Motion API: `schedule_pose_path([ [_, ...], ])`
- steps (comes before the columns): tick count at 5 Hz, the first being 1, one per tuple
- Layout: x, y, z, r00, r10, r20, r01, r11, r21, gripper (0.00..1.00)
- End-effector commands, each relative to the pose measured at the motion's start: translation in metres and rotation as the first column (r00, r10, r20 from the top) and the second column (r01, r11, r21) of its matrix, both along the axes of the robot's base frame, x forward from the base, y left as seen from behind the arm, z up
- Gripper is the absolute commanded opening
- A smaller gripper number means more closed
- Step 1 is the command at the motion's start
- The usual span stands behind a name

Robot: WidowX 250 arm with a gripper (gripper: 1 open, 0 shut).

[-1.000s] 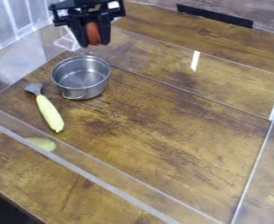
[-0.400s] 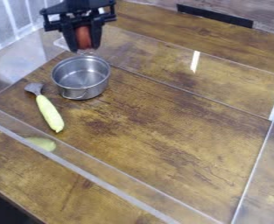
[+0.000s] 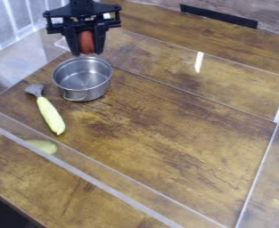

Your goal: Put the mushroom in the silver pot

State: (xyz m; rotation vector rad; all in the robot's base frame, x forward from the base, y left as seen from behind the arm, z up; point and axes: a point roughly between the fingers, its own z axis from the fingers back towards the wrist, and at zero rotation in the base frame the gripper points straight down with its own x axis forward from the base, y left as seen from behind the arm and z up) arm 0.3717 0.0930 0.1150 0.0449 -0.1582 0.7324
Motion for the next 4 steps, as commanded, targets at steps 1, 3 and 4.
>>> schedule_pose_path([
  [1,-0.003,0.02,0.021,0.999,0.003,0.045,-0.005,1.0,0.03,0.0],
  [3,-0.006,0.04,0.014,1.0,0.004,0.013,-0.004,0.999,0.039,0.0],
  [4,-0.008,0.043,0.011,1.0,0.015,-0.005,-0.015,0.999,0.038,1.0],
])
